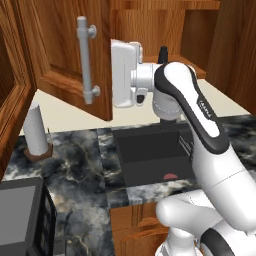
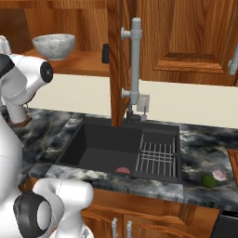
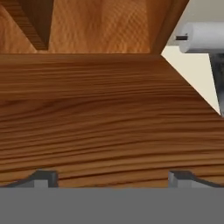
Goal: Open the cabinet. Place the bowl and condiment on the counter. Then place the lime and garlic on the cutting board.
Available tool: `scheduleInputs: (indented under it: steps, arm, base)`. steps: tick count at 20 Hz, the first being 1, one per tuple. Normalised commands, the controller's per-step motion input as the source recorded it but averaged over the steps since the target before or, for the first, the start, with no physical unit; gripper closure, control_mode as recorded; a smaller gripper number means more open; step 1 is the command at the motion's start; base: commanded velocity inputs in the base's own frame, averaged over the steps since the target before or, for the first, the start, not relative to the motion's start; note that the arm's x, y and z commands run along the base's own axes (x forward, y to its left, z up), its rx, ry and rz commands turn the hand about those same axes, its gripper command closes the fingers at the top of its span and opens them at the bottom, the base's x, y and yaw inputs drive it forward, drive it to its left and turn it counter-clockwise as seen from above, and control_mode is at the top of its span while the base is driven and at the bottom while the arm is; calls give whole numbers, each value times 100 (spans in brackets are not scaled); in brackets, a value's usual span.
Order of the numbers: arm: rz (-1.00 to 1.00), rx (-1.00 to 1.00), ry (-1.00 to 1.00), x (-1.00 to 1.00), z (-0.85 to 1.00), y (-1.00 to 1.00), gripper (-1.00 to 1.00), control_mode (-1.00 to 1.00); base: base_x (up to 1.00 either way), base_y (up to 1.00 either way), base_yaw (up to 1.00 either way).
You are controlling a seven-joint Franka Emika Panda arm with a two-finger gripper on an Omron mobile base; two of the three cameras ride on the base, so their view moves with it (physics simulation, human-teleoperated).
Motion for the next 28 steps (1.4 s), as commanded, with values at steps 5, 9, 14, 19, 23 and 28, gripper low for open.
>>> scheduleInputs:
  steps: [5,9,14,19,23,28]
  arm:
    - [4,0,0,-25,0,52,-100,-100]
    - [2,0,0,-22,0,48,-100,-100]
    - [2,0,1,-17,0,46,-100,-100]
    - [1,0,4,-9,0,44,-100,-100]
    - [1,0,4,-6,0,43,-100,-100]
    - [1,0,4,-5,0,43,-100,-100]
  base:
    - [0,0,0]
    - [0,0,0]
    - [0,0,0]
    - [0,0,0]
    - [0,0,0]
    - [0,0,0]
